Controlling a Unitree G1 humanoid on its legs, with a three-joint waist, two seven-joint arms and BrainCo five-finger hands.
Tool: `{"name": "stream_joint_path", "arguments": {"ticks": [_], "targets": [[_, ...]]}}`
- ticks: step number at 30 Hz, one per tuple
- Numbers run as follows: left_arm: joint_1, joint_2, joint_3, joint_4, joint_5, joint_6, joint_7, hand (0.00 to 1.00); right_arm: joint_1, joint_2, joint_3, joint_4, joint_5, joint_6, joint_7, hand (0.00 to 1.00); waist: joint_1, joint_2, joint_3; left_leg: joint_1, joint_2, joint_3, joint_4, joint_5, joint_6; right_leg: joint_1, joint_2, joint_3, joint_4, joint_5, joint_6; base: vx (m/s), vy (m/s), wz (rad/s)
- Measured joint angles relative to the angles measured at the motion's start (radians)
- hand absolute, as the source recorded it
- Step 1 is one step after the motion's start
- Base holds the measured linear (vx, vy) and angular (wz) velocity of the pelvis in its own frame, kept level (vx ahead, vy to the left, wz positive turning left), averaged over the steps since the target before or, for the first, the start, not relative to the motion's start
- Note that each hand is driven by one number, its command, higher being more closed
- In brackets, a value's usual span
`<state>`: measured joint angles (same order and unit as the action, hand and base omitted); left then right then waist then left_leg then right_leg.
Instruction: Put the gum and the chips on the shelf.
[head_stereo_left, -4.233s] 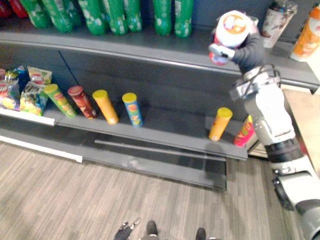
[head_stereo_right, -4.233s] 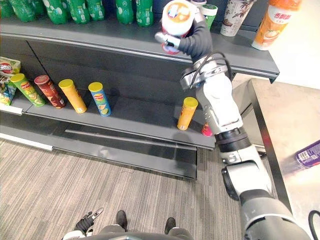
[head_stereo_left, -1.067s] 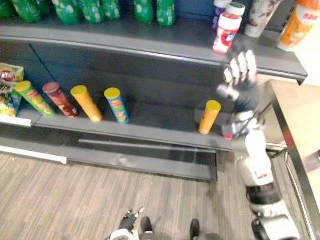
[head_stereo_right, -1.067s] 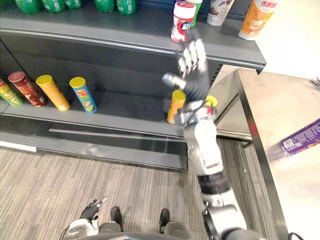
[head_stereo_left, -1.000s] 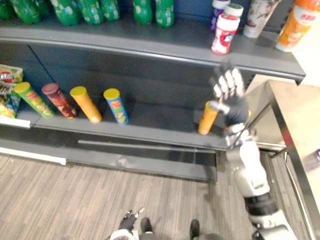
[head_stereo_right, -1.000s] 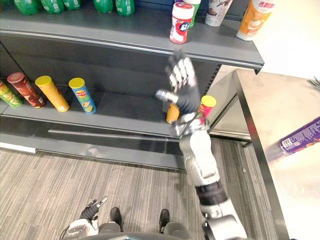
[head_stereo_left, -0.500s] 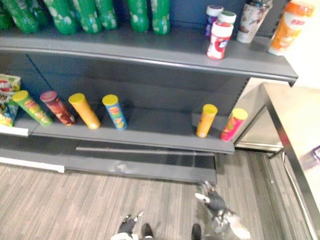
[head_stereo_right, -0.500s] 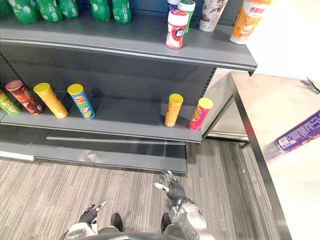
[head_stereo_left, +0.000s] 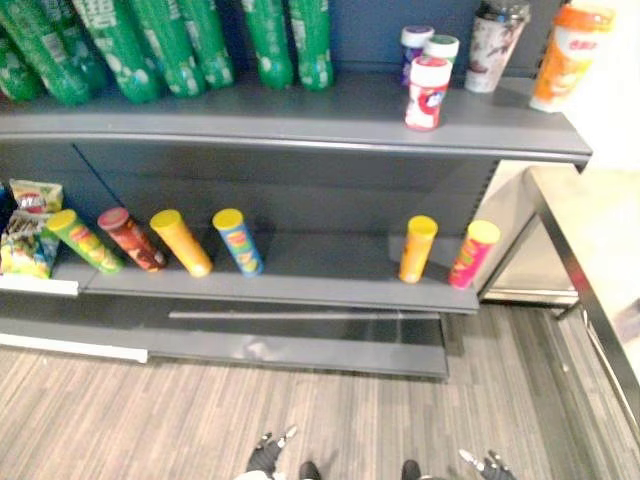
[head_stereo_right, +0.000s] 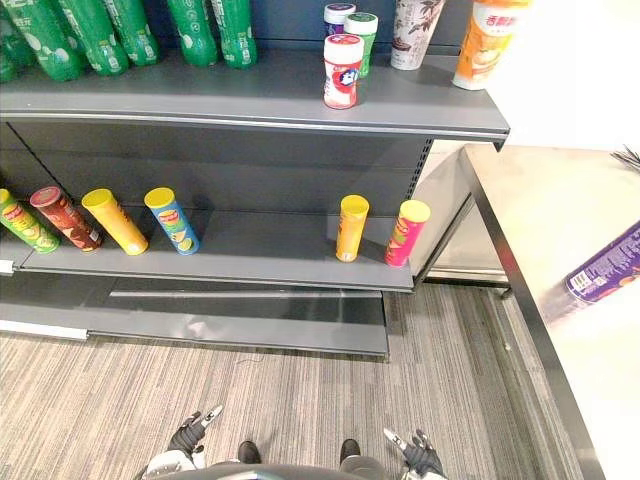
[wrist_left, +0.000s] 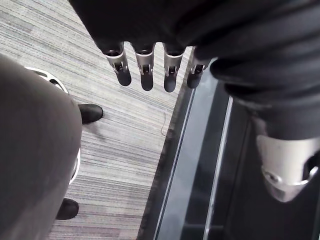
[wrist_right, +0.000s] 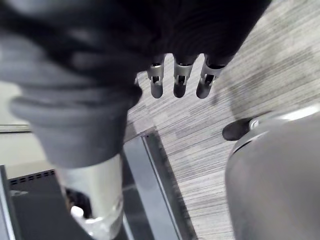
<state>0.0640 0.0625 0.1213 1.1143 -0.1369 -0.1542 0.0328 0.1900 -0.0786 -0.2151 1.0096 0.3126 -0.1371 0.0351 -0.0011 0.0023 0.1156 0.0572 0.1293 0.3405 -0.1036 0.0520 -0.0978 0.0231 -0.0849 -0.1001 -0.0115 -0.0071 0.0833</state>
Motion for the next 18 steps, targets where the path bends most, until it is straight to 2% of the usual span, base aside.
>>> {"name": "stream_joint_path", "arguments": {"ticks": [3,5,6,7,9,11,13,14,15,16,17,18], "targets": [[-0.001,0.001,-0.008,0.001,-0.018,0.0,-0.001,0.0,-0.007,0.006,-0.052,0.043,0.0,0.0,-0.005,0.0,-0.005,0.001,0.011,0.018,-0.004,0.004,0.0,-0.008,0.002,0.0,-0.005,0.005,0.029,-0.019,0.006,0.05,0.019,-0.04],[-0.003,0.005,-0.013,-0.002,-0.022,-0.003,-0.003,0.0,-0.021,0.008,-0.087,0.07,0.002,0.001,-0.007,0.0,-0.014,-0.004,0.03,0.033,-0.008,0.007,0.007,-0.013,0.003,-0.023,-0.015,0.012,0.108,-0.059,0.005,0.02,0.027,-0.02],[-0.003,0.016,-0.028,-0.002,-0.045,-0.007,-0.005,0.0,-0.025,0.011,-0.111,0.073,0.002,0.001,-0.012,0.0,-0.023,-0.016,0.042,0.032,-0.017,0.009,0.009,-0.016,0.006,-0.057,-0.027,0.022,0.179,-0.093,0.009,0.0,0.0,0.0],[-0.016,0.028,-0.048,-0.002,-0.058,-0.009,-0.009,0.0,-0.032,0.016,-0.144,0.077,0.003,0.0,-0.015,0.0,-0.027,-0.021,0.062,0.029,-0.023,0.012,0.05,-0.037,0.009,-0.073,-0.041,0.029,0.227,-0.116,0.013,0.0,0.02,-0.08],[-0.036,0.029,-0.052,-0.003,-0.059,-0.01,-0.012,0.0,-0.032,0.018,-0.195,0.079,0.003,0.0,-0.028,0.0,-0.025,-0.029,0.094,0.019,-0.022,0.038,0.108,-0.067,0.021,-0.079,-0.045,0.058,0.234,-0.116,0.018,0.0,0.025,-0.39],[-0.04,0.029,-0.056,-0.002,-0.058,-0.01,-0.017,0.0,-0.032,0.024,-0.259,0.077,0.004,0.0,-0.034,0.0,-0.025,-0.024,0.102,0.014,-0.028,0.09,0.127,-0.088,0.031,-0.099,-0.046,0.107,0.212,-0.096,0.052,0.0,0.09,-0.79],[-0.039,0.03,-0.057,0.002,-0.058,-0.01,-0.019,0.0,-0.036,0.026,-0.306,0.062,0.006,0.001,-0.048,0.0,-0.028,-0.022,0.108,0.006,-0.035,0.188,0.131,-0.108,0.052,-0.124,-0.058,0.162,0.137,-0.061,0.096,-0.01,0.137,-1.11],[-0.041,0.031,-0.056,0.001,-0.058,-0.01,-0.02,0.0,-0.036,0.03,-0.32,0.058,0.007,0.002,-0.049,0.0,-0.028,-0.017,0.11,0.005,-0.033,0.221,0.134,-0.111,0.06,-0.126,-0.075,0.131,0.115,-0.065,0.088,-0.01,0.163,-1.3],[-0.045,0.027,-0.053,-0.004,-0.058,-0.01,-0.02,0.0,-0.044,0.042,-0.329,0.056,0.012,0.002,-0.05,0.0,-0.024,-0.012,0.125,0.009,-0.02,0.288,0.143,-0.122,0.074,-0.128,-0.106,0.025,0.096,-0.082,0.055,-0.02,0.146,-1.14],[-0.049,0.031,-0.048,-0.003,-0.058,-0.01,-0.019,0.0,-0.051,0.052,-0.328,0.06,0.012,0.003,-0.05,0.0,-0.025,-0.009,0.139,0.011,-0.004,0.315,0.15,-0.131,0.074,-0.132,-0.122,-0.053,0.11,-0.093,0.026,-0.03,0.151,-1.5],[-0.053,0.04,-0.041,-0.004,-0.058,-0.009,-0.019,0.0,-0.063,0.071,-0.325,0.063,0.012,0.005,-0.05,0.0,-0.025,0.006,0.163,0.021,0.034,0.373,0.164,-0.142,0.067,-0.141,-0.14,-0.216,0.173,-0.112,-0.021,-0.02,0.117,-1.55],[-0.052,0.049,-0.039,-0.004,-0.058,-0.009,-0.02,0.0,-0.069,0.08,-0.317,0.067,0.011,0.006,-0.05,0.0,-0.024,0.01,0.166,0.04,0.06,0.434,0.164,-0.143,0.062,-0.135,-0.145,-0.338,0.226,-0.117,-0.031,0.02,0.101,-1.61]]}}
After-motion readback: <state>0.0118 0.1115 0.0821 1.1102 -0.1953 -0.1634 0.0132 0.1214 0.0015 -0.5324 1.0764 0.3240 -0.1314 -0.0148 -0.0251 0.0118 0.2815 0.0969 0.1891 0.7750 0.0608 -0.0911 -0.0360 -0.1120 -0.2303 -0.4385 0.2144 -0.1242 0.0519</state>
